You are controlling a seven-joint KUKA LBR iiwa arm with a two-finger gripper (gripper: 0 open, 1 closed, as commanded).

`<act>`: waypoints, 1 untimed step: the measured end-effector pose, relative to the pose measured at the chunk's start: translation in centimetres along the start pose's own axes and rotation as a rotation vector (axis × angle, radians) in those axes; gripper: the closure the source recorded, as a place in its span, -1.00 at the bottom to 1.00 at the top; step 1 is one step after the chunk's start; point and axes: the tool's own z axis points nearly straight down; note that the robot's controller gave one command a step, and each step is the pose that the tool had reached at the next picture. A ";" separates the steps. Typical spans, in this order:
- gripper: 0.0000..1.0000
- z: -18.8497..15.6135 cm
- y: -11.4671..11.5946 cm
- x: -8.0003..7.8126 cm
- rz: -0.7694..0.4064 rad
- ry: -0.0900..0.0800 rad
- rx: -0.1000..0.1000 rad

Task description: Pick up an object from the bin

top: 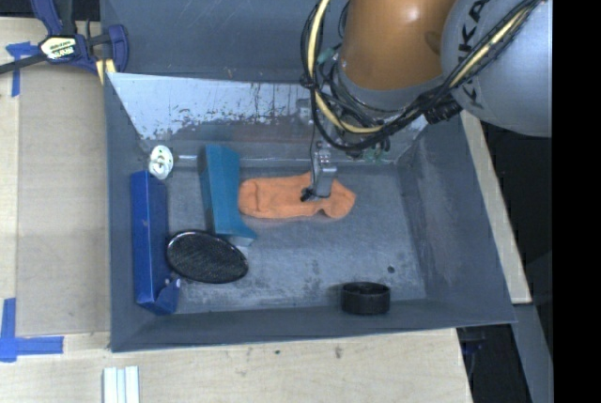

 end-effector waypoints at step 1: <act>-1.00 -0.5 0.0 -0.1 0.001 -0.009 -0.001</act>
Offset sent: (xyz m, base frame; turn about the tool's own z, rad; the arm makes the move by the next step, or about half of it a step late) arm -0.0352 -0.0338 -0.0826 -0.0285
